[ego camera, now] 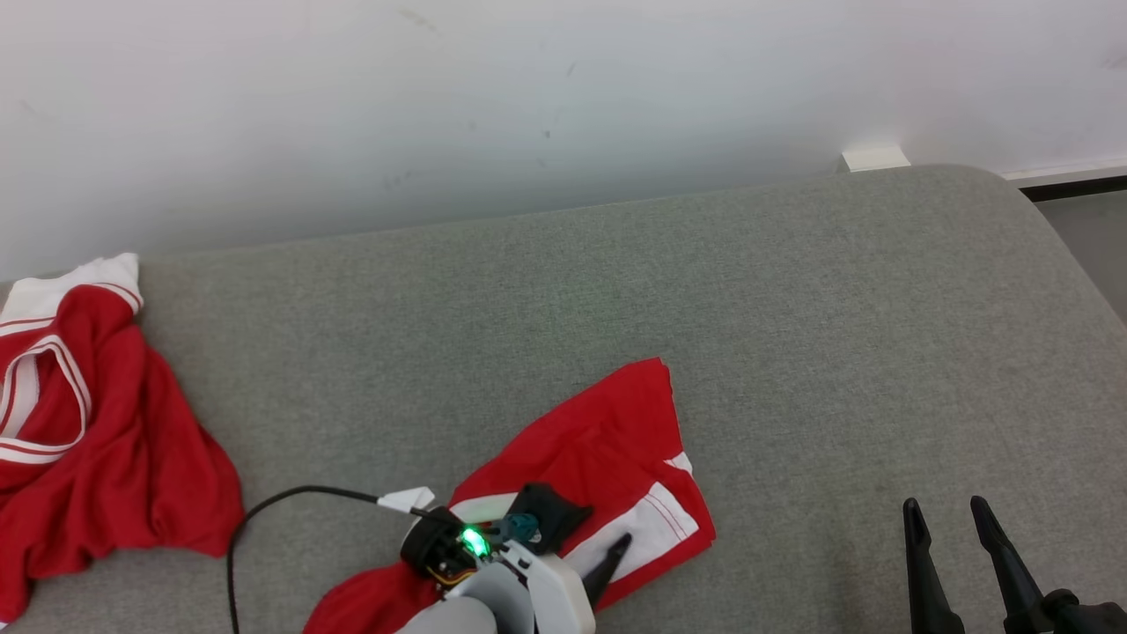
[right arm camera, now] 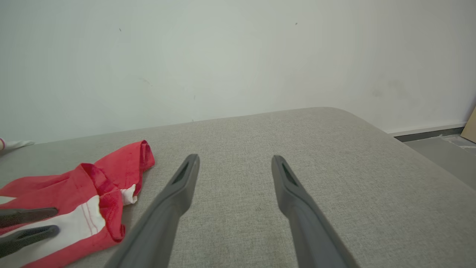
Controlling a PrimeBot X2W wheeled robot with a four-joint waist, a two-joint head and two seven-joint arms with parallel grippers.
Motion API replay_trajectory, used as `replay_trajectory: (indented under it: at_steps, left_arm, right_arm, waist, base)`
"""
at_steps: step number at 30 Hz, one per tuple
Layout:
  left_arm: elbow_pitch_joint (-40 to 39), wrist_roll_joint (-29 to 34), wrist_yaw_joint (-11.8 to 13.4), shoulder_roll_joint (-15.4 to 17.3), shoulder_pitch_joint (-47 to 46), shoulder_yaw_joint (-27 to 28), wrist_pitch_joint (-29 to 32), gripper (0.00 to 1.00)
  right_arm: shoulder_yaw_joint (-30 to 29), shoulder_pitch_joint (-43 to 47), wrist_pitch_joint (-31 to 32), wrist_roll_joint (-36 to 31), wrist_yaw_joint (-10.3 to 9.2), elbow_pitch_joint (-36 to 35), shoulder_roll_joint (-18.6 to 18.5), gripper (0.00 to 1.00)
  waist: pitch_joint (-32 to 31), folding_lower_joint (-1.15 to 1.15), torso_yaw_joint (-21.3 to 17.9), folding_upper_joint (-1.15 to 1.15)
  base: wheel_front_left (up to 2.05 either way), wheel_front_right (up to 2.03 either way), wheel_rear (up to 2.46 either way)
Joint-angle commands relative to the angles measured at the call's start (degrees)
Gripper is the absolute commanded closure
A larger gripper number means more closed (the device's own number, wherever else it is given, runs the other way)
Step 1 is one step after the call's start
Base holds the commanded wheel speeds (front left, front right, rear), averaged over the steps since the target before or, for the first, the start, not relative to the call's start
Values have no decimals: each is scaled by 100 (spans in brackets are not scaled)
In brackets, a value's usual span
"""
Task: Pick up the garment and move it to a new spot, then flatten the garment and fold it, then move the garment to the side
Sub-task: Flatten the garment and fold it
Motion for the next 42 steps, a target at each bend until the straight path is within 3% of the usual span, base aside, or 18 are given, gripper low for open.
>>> replay_trajectory:
  at_steps: [1, 5, 8, 16, 24, 35, 42]
  left_arm:
    - [113, 53, -17, -46, -73, -12, -67, 58]
    - [586, 46, -100, -185, -119, -56, -183, 72]
    - [844, 33, -182, -275, -189, -81, -273, 99]
    - [1306, -70, -325, -450, -271, -112, -520, 100]
    - [1232, -144, -302, -560, -327, -115, -726, 100]
    - [51, 65, -43, -466, -39, -335, -781, 100]
    - [-568, 178, -85, -330, 325, -674, -677, 100]
  right_arm:
    - [-6, -62, 6, 31, -17, 14, -8, 0]
    - [7, -80, 6, 45, -16, 16, -8, 0]
    - [16, -106, 6, 40, -17, 25, -8, 0]
    - [-2, -129, 6, 12, -17, 49, -8, 0]
    - [-70, -37, 6, -22, -17, 39, -8, 0]
    - [-67, 41, 6, -15, -17, 32, -8, 0]
    - [-40, 30, 6, 3, -17, 33, -8, 0]
  waist:
    - [-1, 0, -4, 0]
    - [15, 0, 7, 0]
    - [24, 0, 18, 0]
    - [17, 0, 44, 0]
    - [-70, 0, 105, 0]
    - [-167, 0, 177, 0]
    - [-154, 0, 156, 0]
  base:
    - [0, 0, 0]
    - [0, 0, 0]
    - [0, 0, 0]
    - [0, 0, 0]
    - [0, 0, 0]
    - [0, 0, 0]
    - [0, 0, 0]
